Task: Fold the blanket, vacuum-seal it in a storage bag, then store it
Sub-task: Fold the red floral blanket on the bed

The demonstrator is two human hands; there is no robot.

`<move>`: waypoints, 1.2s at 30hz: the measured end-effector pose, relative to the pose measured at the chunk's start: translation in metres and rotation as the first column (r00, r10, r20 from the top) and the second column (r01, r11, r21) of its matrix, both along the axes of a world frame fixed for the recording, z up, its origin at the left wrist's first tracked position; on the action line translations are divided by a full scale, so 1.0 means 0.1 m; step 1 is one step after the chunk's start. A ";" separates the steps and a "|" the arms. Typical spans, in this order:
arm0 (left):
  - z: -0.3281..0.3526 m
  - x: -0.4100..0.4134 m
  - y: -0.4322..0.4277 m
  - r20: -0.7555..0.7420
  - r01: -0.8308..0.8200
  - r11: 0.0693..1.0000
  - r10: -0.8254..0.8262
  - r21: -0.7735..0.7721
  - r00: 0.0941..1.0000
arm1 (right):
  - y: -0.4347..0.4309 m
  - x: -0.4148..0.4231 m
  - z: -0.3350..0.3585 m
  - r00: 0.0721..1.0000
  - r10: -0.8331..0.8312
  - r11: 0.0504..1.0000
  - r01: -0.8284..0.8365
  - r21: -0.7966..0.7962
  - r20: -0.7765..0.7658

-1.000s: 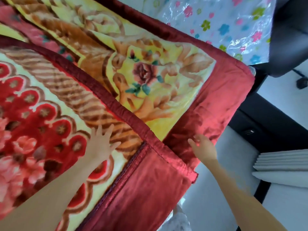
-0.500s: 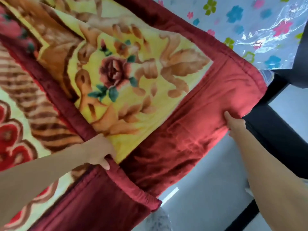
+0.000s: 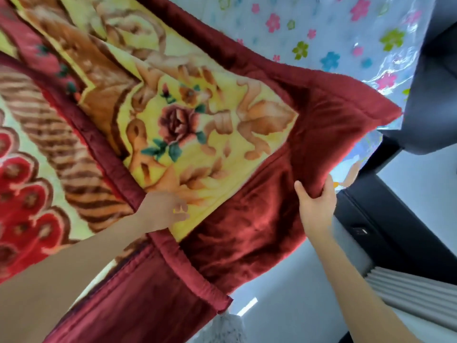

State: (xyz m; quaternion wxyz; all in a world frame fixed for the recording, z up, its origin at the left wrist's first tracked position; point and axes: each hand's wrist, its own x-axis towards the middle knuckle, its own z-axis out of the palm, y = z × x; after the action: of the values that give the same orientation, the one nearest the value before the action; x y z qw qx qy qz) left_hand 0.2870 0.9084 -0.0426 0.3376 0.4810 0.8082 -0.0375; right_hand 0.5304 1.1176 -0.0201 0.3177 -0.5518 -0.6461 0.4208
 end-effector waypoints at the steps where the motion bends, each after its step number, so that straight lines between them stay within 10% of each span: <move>1: 0.16 0.03 0.00 0.194 -0.279 0.959 0.263 0.056 0.945 | -0.16 -0.02 0.08 0.998 0.063 0.998 -0.063 0.001 0.010; 3: 0.51 0.03 -0.07 0.595 -0.750 0.661 0.609 -0.016 0.524 | -0.53 -0.03 0.24 0.976 0.212 0.974 -0.215 0.074 0.049; 5: 0.88 -0.03 -0.23 0.783 -0.893 0.408 0.612 -0.187 0.115 | -0.93 -0.03 0.41 0.924 0.371 0.903 -0.382 0.196 0.093; 8: 1.33 -0.18 -0.68 0.896 -0.933 0.242 0.418 -0.266 -0.147 | -1.64 0.00 0.63 0.747 0.625 0.642 -0.656 0.396 0.224; 13: 1.58 -0.21 -1.77 0.793 -0.951 0.187 0.603 -0.248 -0.088 | -2.60 0.26 0.67 0.425 0.752 0.252 -0.892 0.375 0.505; 18: 1.28 0.07 -2.61 0.629 -0.992 0.095 0.777 -0.079 0.024 | -2.99 0.00 0.55 -0.021 0.664 0.060 -0.995 -0.081 0.747; 24: 1.10 0.35 -2.76 0.491 -0.976 0.164 0.844 0.141 0.213 | -3.22 -1.40 1.00 0.307 0.830 0.416 -0.897 -0.151 0.466; 31: 1.15 0.67 -2.85 0.585 -0.986 0.135 0.794 0.094 0.164 | -3.57 -2.44 0.99 0.206 0.817 0.374 -0.900 -0.223 0.538; 36: 1.31 0.99 -3.18 0.718 -0.997 -0.002 0.694 -0.072 -0.053 | -4.02 -2.45 1.12 0.174 0.832 0.313 -0.931 -0.187 0.526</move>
State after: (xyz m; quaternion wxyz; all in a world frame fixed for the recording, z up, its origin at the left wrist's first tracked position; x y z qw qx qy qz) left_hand 0.3861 0.5907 0.0882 0.3611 -0.1296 0.7432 0.5482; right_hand 0.2856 0.7154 0.0922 -0.1326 -0.1346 -0.9371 0.2935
